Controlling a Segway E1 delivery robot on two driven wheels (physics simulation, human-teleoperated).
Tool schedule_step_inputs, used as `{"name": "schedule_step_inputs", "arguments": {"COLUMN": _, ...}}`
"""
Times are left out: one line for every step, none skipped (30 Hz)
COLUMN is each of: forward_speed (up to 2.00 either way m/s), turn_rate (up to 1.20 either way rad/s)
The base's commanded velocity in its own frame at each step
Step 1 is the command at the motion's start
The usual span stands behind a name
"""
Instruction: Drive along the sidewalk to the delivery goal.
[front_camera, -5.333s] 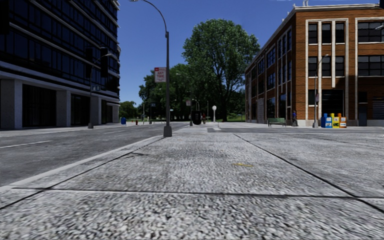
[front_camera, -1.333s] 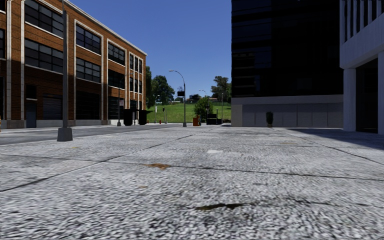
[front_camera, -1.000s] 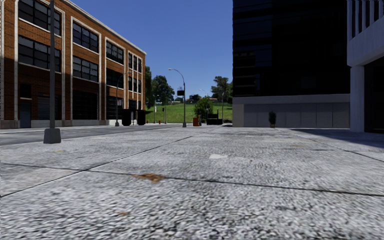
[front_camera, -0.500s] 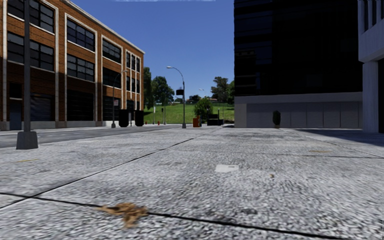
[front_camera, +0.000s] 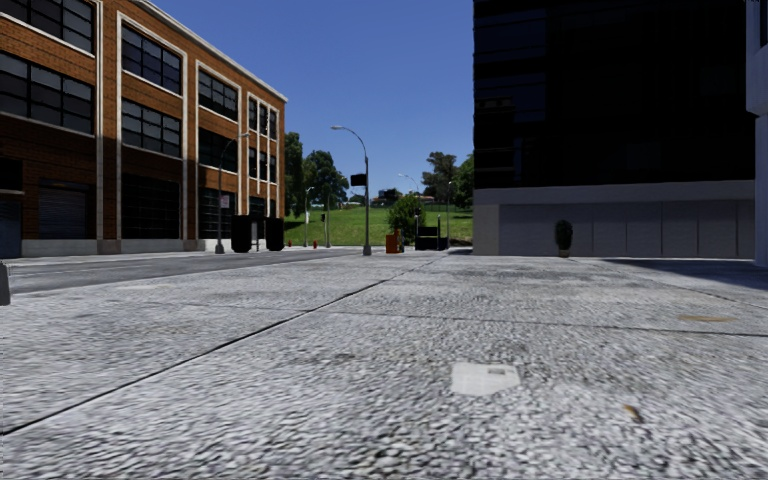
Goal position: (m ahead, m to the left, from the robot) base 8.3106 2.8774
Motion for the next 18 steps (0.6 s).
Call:
{"name": "schedule_step_inputs", "arguments": {"forward_speed": 2.0, "turn_rate": 0.0}}
{"name": "schedule_step_inputs", "arguments": {"forward_speed": 2.0, "turn_rate": 0.0}}
{"name": "schedule_step_inputs", "arguments": {"forward_speed": 2.0, "turn_rate": 0.0}}
{"name": "schedule_step_inputs", "arguments": {"forward_speed": 2.0, "turn_rate": 0.0}}
{"name": "schedule_step_inputs", "arguments": {"forward_speed": 2.0, "turn_rate": 0.0}}
{"name": "schedule_step_inputs", "arguments": {"forward_speed": 2.0, "turn_rate": 0.0}}
{"name": "schedule_step_inputs", "arguments": {"forward_speed": 2.0, "turn_rate": 0.0}}
{"name": "schedule_step_inputs", "arguments": {"forward_speed": 2.0, "turn_rate": 0.0}}
{"name": "schedule_step_inputs", "arguments": {"forward_speed": 2.0, "turn_rate": 0.0}}
{"name": "schedule_step_inputs", "arguments": {"forward_speed": 2.0, "turn_rate": 0.0}}
{"name": "schedule_step_inputs", "arguments": {"forward_speed": 2.0, "turn_rate": 0.0}}
{"name": "schedule_step_inputs", "arguments": {"forward_speed": 2.0, "turn_rate": 0.0}}
{"name": "schedule_step_inputs", "arguments": {"forward_speed": 2.0, "turn_rate": 0.0}}
{"name": "schedule_step_inputs", "arguments": {"forward_speed": 2.0, "turn_rate": 0.0}}
{"name": "schedule_step_inputs", "arguments": {"forward_speed": 2.0, "turn_rate": 0.0}}
{"name": "schedule_step_inputs", "arguments": {"forward_speed": 2.0, "turn_rate": 0.0}}
{"name": "schedule_step_inputs", "arguments": {"forward_speed": 2.0, "turn_rate": 0.0}}
{"name": "schedule_step_inputs", "arguments": {"forward_speed": 2.0, "turn_rate": 0.0}}
